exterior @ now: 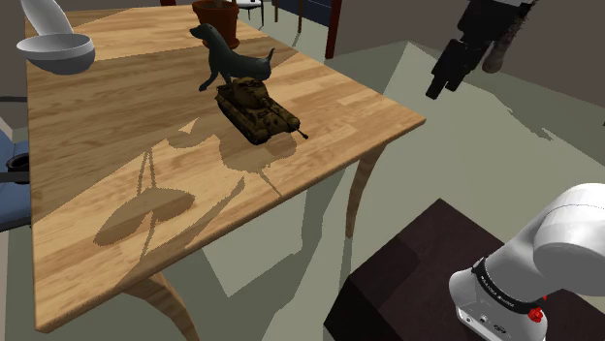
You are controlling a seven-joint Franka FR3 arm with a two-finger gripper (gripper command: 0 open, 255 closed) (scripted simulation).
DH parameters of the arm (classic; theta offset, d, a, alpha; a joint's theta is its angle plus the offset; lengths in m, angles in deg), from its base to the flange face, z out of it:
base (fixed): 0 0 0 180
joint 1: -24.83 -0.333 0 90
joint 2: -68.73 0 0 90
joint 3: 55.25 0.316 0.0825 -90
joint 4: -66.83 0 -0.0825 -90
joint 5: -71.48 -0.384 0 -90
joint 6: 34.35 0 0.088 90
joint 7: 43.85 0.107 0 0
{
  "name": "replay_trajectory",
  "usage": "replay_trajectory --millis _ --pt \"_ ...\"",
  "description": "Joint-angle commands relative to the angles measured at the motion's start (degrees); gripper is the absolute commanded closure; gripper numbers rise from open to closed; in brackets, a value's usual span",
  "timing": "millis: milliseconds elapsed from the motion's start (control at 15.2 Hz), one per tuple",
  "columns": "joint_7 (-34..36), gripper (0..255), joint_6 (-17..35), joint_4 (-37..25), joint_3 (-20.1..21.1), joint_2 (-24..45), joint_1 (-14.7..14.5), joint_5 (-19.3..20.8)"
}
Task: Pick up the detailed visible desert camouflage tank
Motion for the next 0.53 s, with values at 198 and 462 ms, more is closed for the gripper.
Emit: replay_trajectory --millis 198,462 --pt "3.1 0 2.6 -2.7 3.0 5.1 -0.7 -1.0" --pt "7.3 0 5.5 -7.2 6.8 12.4 -1.4 -1.4"
